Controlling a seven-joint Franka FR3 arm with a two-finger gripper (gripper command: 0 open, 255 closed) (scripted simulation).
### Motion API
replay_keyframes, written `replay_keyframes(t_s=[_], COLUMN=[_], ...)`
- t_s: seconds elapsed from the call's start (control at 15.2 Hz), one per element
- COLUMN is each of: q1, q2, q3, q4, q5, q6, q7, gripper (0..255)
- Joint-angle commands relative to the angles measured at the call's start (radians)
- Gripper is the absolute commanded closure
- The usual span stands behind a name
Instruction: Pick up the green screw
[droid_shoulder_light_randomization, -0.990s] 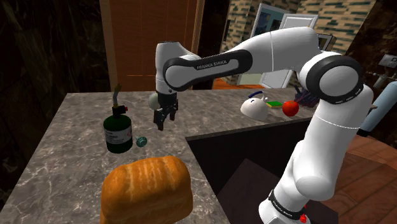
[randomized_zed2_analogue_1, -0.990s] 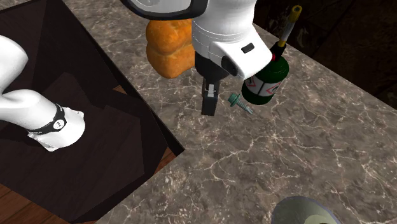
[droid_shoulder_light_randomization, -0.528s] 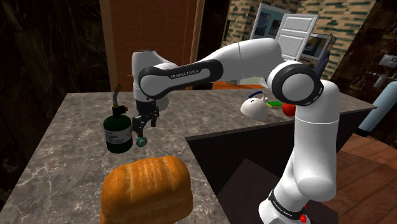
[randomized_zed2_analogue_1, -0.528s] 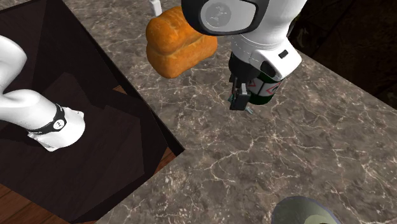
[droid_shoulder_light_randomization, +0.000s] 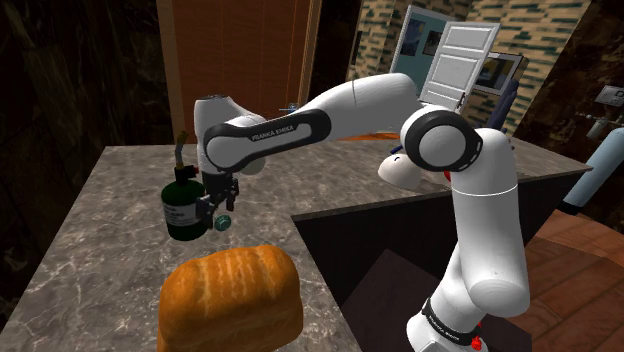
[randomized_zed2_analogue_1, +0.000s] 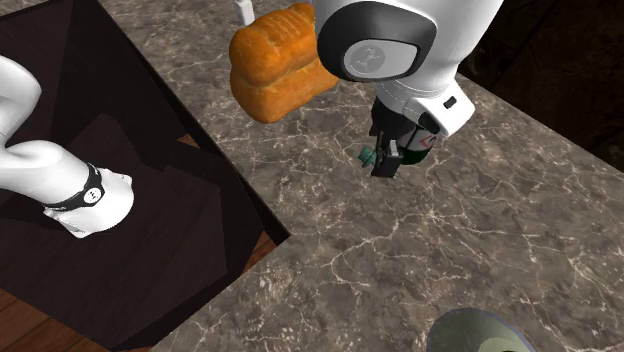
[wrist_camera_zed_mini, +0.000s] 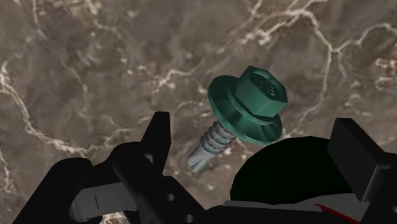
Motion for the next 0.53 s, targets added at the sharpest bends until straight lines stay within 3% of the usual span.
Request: replay_keyframes(t_s=[0.0,0.13,0.2,0.46], q1=[0.000,0.000,0.001,-0.003], q2=[0.009,0.012,0.014,0.012], q3=[-0.001,-0.002,-0.002,-0.003], q4=[-0.015,-0.018,-0.016,-0.025], q5=[-0.002,-0.002,-0.003,-0.002], q6=[0.024,0.030,0.030,0.037], q7=[-0.001,0.000,0.001,-0.004], gripper=[0,0,255,255])
